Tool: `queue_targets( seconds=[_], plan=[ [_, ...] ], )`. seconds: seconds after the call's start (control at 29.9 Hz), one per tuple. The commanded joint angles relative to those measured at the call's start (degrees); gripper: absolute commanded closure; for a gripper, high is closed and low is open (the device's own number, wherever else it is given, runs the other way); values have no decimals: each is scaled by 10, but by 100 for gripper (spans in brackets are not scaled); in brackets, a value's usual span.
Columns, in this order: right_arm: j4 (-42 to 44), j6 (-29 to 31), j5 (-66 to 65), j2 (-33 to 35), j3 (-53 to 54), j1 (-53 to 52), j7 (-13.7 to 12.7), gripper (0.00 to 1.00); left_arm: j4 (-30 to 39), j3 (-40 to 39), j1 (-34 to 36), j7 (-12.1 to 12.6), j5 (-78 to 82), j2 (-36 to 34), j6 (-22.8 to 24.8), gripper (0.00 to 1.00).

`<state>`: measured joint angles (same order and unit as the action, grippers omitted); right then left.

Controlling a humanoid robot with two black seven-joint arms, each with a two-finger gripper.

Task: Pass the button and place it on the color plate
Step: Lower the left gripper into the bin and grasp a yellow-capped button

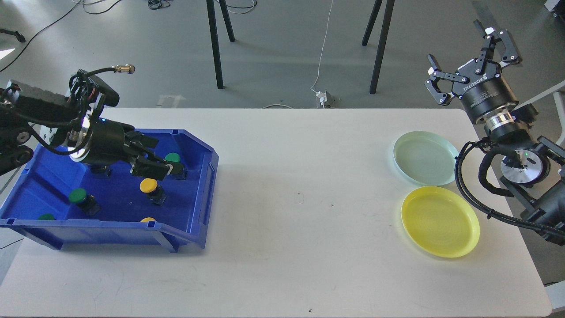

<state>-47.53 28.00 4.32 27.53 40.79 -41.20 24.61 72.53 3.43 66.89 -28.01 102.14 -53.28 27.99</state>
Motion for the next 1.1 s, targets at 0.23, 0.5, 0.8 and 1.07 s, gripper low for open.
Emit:
queue_targets(
  seconds=[0.23, 0.5, 0.8, 1.07],
  plan=[
    [3, 0, 0, -1, 0, 7, 0, 1, -121, 2, -49, 0, 13, 71, 0, 2],
    [2, 0, 1, 2, 0, 14, 0, 1, -174, 3, -70, 0, 14, 104, 0, 2],
    [2, 0, 1, 2, 1, 14, 0, 1, -216, 3, -72, 0, 20, 115, 0, 2],
    [2, 0, 1, 3, 1, 17, 0, 1, -232, 3, -93, 0, 27, 129, 0, 2]
  ],
)
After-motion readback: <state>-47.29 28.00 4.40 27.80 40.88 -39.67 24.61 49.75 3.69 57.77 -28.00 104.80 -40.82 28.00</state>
